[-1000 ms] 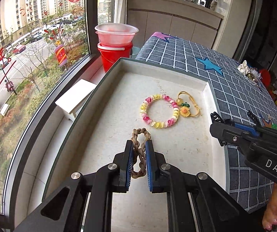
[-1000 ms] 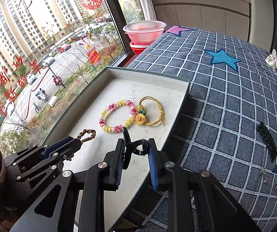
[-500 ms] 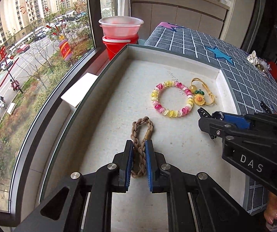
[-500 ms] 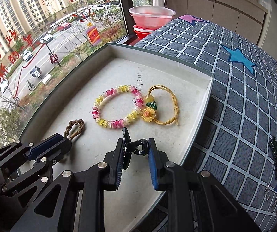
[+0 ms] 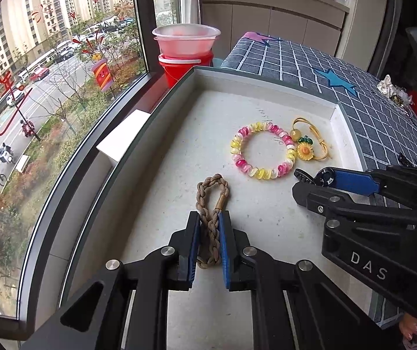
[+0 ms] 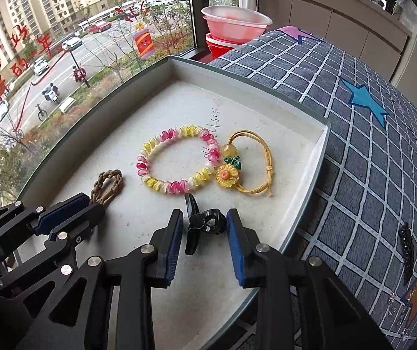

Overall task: Organize jewelry
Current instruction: 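Carry both items into the white tray and open both tools, then move both tools back over the table toward the black hair clip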

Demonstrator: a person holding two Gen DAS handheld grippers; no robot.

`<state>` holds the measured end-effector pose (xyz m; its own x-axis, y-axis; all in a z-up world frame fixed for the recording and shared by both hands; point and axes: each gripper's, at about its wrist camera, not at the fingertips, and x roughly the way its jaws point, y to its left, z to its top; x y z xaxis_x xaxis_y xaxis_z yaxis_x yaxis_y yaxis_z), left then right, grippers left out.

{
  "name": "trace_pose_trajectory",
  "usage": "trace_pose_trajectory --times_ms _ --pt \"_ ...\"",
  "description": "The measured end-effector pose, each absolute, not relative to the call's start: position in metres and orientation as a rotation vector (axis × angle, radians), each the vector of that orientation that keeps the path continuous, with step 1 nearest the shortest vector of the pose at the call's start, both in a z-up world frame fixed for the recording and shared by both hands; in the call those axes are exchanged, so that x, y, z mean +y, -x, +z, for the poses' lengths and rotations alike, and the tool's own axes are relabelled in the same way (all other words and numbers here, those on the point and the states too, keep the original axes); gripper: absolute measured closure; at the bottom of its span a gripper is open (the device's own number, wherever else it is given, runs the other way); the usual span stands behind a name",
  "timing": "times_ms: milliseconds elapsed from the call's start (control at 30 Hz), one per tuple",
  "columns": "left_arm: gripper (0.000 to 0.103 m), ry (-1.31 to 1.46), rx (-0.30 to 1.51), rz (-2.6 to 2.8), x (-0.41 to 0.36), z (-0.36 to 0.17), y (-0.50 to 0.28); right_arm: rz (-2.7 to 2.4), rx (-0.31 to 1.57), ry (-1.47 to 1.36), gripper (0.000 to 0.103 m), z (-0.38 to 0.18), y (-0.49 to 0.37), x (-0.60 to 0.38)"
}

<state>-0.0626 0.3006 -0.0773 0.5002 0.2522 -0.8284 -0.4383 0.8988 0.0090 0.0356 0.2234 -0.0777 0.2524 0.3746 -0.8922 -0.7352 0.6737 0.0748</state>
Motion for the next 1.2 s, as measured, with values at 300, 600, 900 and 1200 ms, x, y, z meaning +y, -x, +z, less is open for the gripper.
trace_pose_trajectory --times_ms 300,600,900,1200 --pt "0.007 0.210 0.948 0.441 0.299 -0.072 0.063 0.791 1.043 0.242 0.035 -0.055 -0.050 0.204" --pt "0.000 0.161 0.869 0.458 0.288 -0.050 0.065 0.761 1.014 0.123 0.024 -0.036 -0.057 0.165" --pt "0.000 0.120 0.807 0.339 0.255 -0.022 0.059 0.699 1.000 -0.123 0.000 -0.029 -0.066 0.087" --pt "0.000 0.049 0.836 0.189 0.185 -0.015 0.031 0.566 0.942 -0.303 0.000 -0.036 -0.070 -0.011"
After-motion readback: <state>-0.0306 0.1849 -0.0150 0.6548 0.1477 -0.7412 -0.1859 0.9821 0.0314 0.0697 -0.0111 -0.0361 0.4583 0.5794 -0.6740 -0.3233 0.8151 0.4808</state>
